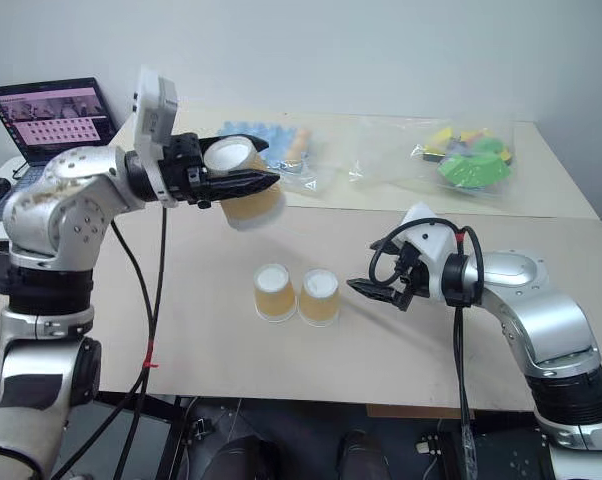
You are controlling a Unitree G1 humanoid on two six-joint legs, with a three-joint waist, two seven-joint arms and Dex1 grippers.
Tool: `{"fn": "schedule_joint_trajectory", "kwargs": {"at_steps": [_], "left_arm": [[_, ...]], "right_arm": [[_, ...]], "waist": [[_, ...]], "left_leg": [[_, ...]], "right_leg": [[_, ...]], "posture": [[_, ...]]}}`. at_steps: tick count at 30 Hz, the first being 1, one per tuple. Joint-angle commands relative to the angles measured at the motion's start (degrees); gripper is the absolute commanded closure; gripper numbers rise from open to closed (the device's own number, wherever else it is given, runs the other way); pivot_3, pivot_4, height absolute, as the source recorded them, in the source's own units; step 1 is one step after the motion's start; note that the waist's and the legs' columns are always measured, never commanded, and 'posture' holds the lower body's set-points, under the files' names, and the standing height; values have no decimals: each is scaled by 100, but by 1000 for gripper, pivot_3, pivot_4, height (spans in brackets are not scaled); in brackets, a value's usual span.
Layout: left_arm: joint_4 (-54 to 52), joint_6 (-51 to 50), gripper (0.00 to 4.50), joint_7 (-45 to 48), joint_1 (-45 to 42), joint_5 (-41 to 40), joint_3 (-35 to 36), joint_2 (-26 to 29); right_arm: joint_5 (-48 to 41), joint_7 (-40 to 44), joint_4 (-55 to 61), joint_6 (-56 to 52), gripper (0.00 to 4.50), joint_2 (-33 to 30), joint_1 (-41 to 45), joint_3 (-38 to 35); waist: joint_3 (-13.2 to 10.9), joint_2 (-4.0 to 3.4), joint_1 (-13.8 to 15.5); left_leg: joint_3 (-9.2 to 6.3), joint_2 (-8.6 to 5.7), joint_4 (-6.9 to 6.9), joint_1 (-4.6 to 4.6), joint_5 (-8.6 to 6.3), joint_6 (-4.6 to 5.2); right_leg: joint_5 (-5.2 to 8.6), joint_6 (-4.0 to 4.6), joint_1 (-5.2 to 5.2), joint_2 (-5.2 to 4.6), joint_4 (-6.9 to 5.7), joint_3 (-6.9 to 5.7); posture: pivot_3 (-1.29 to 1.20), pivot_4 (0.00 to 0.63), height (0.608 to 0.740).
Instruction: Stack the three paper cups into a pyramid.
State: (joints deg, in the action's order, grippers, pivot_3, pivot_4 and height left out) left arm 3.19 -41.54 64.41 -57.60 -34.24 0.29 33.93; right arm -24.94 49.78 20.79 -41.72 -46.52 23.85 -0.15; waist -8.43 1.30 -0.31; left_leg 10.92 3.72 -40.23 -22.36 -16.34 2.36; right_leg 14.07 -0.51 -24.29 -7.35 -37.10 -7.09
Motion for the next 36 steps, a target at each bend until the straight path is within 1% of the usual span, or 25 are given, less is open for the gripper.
{"fn": "schedule_joint_trajectory", "kwargs": {"at_steps": [1, 5, 11, 16, 21, 27, 36], "left_arm": [[124, -38, 1839, 503, -140, -83, -232, 17], [312, 90, 1839, 780, -88, 54, -475, -100], [489, 480, 1839, 933, -1, 304, -771, -418], [578, 691, 1839, 993, 69, 479, -990, -659], [681, 945, 1839, 1111, 255, 724, -1192, -759], [782, 1138, 1839, 1146, 354, 903, -1255, -819], [1076, 1377, 1839, 1152, 226, 1115, -1246, -1009]], "right_arm": [[-49, -63, 272, 129, 0, -30, -78, -238], [-61, -117, 350, 126, 0, -24, -160, -297], [-187, -189, 584, 11, 0, -52, -259, -433], [-415, -200, 897, -166, 0, -76, -249, -540], [-676, -258, 1164, -341, 0, -84, -280, -627], [-810, -324, 1253, -420, 0, -119, -324, -687], [-882, -380, 1239, -429, 0, -127, -300, -670]], "waist": [[0, 0, 0], [0, 0, 2], [0, 1, 15], [0, 1, 26], [0, 1, 28], [-1, 1, 43], [-1, 1, 78]], "left_leg": [[0, 0, 0, 0, 0, 0], [0, 0, -1, -2, 0, 0], [-2, -1, -3, -5, 0, 0], [-3, -1, -5, -6, 0, 1], [-4, 0, -5, -5, 0, 1], [-7, -1, -8, -7, -1, 2], [-8, -1, -9, -7, -1, 2]], "right_leg": [[0, 0, -1, 0, -1, 1], [0, 0, -3, 0, -1, 0], [0, 0, -3, 0, 0, 0], [0, 0, -2, 0, 0, 0], [-1, 1, -3, 0, 0, 0], [-1, 1, -2, 0, 0, 0], [-1, 1, -2, 0, -1, -1]], "posture": [[0, 150, 733], [0, 150, 733], [0, 150, 733], [0, 150, 733], [0, 150, 733], [0, 150, 733], [0, 150, 733]]}}
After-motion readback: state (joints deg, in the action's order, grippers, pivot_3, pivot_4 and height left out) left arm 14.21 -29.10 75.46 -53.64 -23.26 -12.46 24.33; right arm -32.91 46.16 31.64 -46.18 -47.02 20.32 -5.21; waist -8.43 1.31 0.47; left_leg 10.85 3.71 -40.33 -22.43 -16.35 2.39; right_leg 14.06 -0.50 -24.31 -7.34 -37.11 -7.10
